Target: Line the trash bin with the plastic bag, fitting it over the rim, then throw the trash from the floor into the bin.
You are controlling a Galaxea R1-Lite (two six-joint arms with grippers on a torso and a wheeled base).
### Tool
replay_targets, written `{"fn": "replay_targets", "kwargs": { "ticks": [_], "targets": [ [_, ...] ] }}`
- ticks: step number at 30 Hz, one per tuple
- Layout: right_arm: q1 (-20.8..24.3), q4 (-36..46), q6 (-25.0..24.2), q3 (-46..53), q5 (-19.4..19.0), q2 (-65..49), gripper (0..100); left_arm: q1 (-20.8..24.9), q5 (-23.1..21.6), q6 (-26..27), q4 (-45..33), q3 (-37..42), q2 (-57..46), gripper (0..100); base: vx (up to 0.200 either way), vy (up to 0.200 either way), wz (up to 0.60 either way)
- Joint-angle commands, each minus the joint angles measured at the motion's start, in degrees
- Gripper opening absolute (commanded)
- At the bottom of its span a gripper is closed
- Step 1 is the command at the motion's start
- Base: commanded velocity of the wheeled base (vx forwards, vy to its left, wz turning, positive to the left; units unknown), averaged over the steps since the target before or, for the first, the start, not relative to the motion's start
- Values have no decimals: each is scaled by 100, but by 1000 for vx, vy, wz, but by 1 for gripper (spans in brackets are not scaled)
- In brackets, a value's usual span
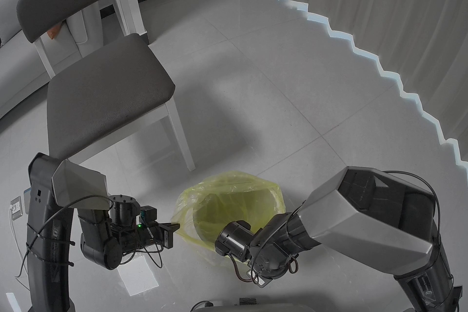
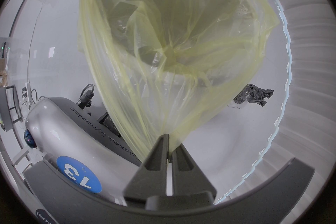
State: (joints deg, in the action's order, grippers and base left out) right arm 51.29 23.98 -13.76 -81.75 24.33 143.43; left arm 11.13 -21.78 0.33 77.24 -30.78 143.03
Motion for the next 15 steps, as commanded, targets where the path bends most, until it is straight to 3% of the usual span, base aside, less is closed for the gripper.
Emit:
{"fn": "replay_targets", "kwargs": {
  "ticks": [1, 10, 15],
  "targets": [
    [-31, 2, 58, -16, 1, -8, 0, -23, -1, 204, -25, -86, 128, 0, 0, 0, 0],
    [-374, 10, 216, 28, 634, 255, 0, 109, 52, 266, -491, -622, 243, 0, 0, 0, 0],
    [-637, 186, 445, 36, 652, 246, 0, 179, 52, 266, -535, -771, 260, 0, 0, 0, 0]
  ]
}}
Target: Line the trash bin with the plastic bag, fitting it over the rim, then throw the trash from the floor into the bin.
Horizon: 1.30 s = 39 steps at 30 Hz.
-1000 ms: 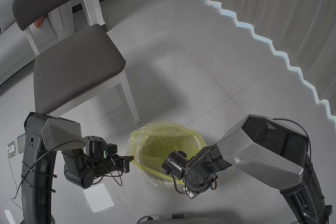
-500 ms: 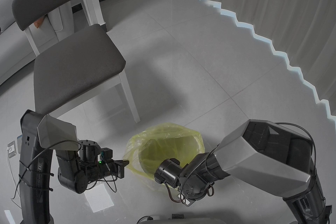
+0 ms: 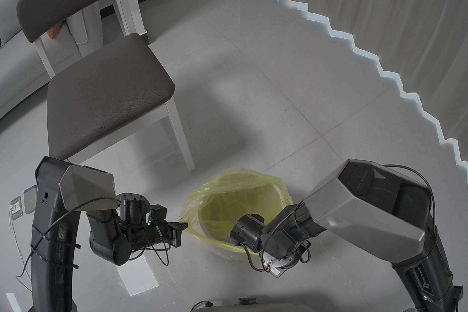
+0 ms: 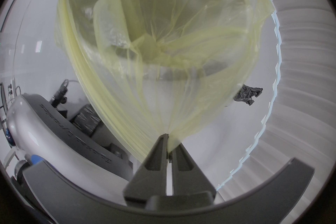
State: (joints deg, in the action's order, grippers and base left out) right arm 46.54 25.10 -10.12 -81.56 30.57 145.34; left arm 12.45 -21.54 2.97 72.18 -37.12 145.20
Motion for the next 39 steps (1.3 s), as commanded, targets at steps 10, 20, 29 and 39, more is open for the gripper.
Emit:
{"fn": "replay_targets", "kwargs": {
  "ticks": [10, 20, 29, 39],
  "targets": [
    [-585, 83, 441, -238, 28, 74, 0, 197, 27, 1, -661, -726, -18, 0, 0, 0, 0],
    [-532, 619, 432, 105, -34, -330, 0, 249, 45, 1, -960, -498, -352, 0, 0, 0, 0],
    [-418, 584, 458, 105, -25, -322, 0, 206, 10, -7, -969, -357, -414, 0, 0, 0, 0],
    [-655, 689, 792, -317, 19, -49, 0, 241, 27, 195, -1031, -691, -80, 0, 0, 0, 0]
  ]
}}
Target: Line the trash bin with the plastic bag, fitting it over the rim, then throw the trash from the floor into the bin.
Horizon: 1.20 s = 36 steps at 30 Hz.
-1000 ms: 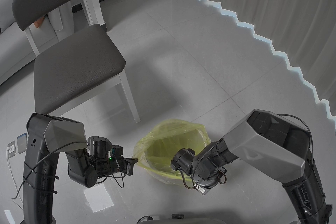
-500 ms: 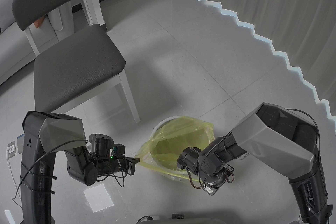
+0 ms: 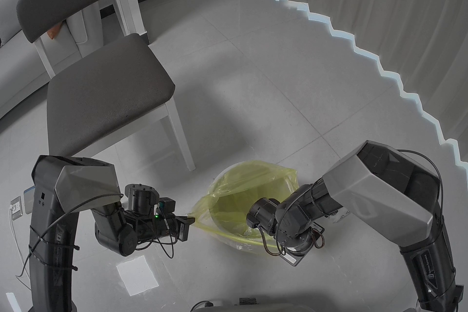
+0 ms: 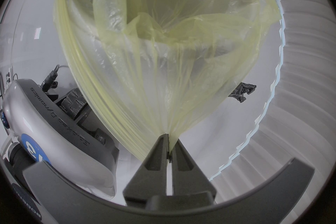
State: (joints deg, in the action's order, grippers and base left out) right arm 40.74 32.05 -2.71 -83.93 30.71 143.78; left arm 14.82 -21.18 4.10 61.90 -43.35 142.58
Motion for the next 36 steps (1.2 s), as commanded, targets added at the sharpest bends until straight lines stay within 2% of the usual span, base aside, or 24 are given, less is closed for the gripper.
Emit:
{"fn": "replay_targets", "kwargs": {
  "ticks": [1, 7, 12, 19, 20, 25, 28, 36],
  "targets": [
    [-75, -6, 60, -79, 5, 107, 0, 3, -9, 91, -3, -77, 191, 0, 0, 0, 0],
    [-189, -14, 25, -273, -12, 230, 0, -32, -45, 135, -231, -156, 174, 0, 0, 0, 0],
    [-391, 65, 25, -660, -21, 432, 0, -41, -27, 91, -627, -640, 209, 0, 0, 0, 0],
    [-532, 82, 42, -739, -21, 467, 0, 29, 17, 91, -776, -965, 253, 0, 0, 0, 0],
    [-532, 73, -2, -739, -21, 458, 100, 29, 17, 91, -776, -947, 244, 100, 0, 0, 0],
    [-532, 29, -37, -668, -21, 362, 100, -23, -9, 12, -741, -798, 86, 100, 0, 0, 0],
    [-550, 21, -46, -457, -30, -113, 100, -59, -9, -251, -662, -561, -108, 100, 0, 0, 0],
    [-673, -6, -46, 123, -39, -1220, 100, -419, -62, -278, -161, 90, -600, 100, 0, 0, 0]
  ]
}}
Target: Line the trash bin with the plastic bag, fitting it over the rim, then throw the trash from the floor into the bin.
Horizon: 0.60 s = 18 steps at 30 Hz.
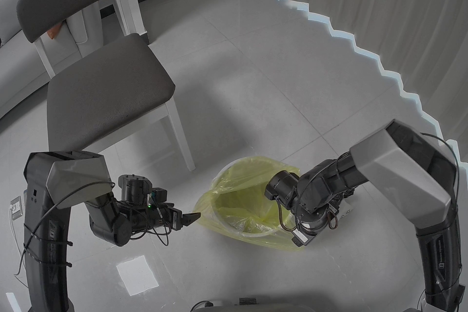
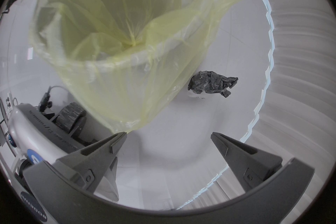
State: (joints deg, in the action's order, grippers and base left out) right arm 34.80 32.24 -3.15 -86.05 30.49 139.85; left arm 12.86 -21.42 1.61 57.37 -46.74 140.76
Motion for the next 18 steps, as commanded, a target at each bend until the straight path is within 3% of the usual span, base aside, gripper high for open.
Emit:
{"fn": "replay_targets", "kwargs": {
  "ticks": [1, 7, 12, 18],
  "targets": [
    [-123, -60, -2, 335, -8, -916, 100, -275, -64, -29, 398, 508, -489, 100, 0, 0, 0],
    [-316, -535, -2, 352, -8, -1083, 100, -337, -196, -258, 591, 666, -1025, 100, 0, 0, 0],
    [-395, -1141, -2, 352, 10, -881, 100, 111, -143, -222, 653, 517, -1051, 100, 0, 0, 0],
    [-483, -2600, 24, 370, -34, -424, 100, 665, -91, -214, 679, 86, -937, 100, 0, 0, 0]
  ]
}}
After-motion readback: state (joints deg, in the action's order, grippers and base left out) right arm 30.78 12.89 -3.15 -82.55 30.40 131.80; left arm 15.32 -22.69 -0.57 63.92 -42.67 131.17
